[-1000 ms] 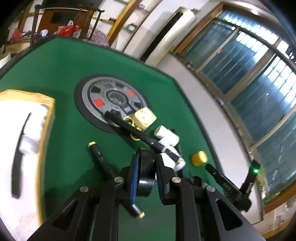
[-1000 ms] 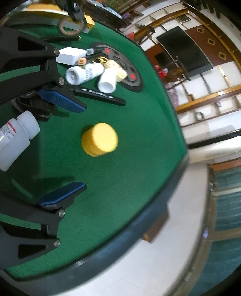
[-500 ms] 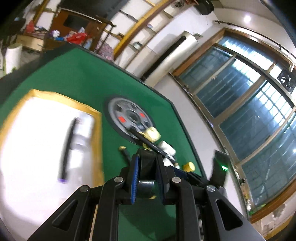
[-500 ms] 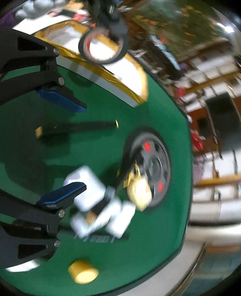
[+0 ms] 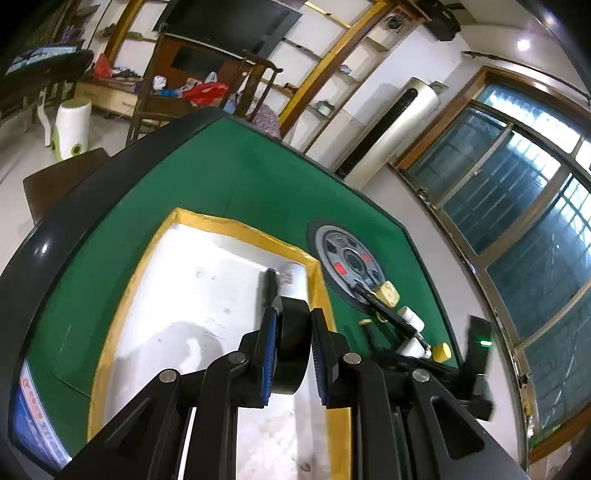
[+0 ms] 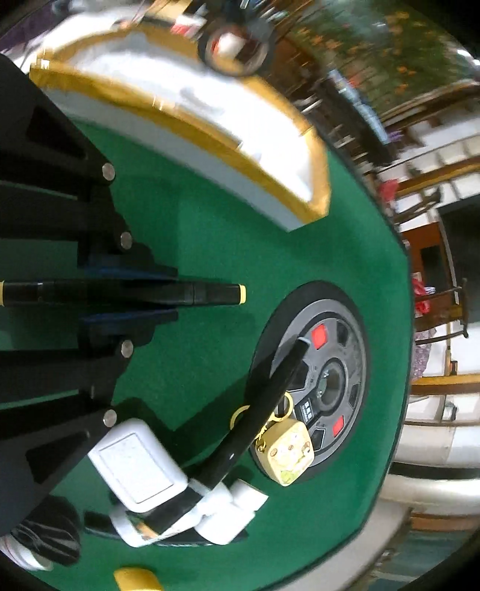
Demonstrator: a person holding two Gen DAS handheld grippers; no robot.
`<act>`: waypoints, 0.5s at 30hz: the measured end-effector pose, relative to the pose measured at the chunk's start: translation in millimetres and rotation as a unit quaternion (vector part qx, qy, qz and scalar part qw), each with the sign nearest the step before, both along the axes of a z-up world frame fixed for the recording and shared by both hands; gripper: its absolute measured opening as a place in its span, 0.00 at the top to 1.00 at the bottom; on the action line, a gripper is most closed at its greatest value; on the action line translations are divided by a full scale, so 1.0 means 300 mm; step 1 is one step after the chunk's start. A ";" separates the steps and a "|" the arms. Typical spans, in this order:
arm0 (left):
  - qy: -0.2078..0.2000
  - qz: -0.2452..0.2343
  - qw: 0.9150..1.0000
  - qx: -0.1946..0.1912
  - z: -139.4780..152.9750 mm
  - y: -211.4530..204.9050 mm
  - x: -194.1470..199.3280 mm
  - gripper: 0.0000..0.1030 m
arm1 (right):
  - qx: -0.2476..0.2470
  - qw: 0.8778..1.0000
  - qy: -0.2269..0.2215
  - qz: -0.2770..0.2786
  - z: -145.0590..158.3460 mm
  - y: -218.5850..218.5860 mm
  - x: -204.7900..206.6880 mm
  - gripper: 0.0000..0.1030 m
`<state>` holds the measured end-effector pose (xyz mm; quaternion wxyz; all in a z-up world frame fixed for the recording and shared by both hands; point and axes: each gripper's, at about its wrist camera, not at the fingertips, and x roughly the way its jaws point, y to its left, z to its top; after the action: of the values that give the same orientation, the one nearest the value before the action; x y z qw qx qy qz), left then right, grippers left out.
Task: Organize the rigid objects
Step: 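Carry the tape roll into the tray with the left gripper while the right gripper places a yellow-capped marker there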
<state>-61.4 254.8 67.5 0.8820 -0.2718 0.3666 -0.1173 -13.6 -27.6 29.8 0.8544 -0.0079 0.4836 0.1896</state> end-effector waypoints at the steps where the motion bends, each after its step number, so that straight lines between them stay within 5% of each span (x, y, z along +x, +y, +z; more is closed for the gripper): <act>1: 0.003 0.002 1.000 0.000 -0.007 0.010 0.009 0.83 | 0.022 1.000 -0.002 -0.002 0.021 -0.012 -0.007 0.86; 9: 0.042 0.010 0.999 0.028 -0.061 0.046 0.111 0.83 | 0.166 0.985 0.026 0.029 0.187 0.031 0.003 0.86; 15: 0.076 0.023 0.995 0.052 -0.120 0.046 0.205 0.83 | 0.203 0.974 0.096 0.037 0.158 0.225 0.079 0.86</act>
<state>0.3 268.6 31.6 0.8671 -0.2419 0.4317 -0.0568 9.9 39.9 77.2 0.7803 0.1654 0.5142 0.3153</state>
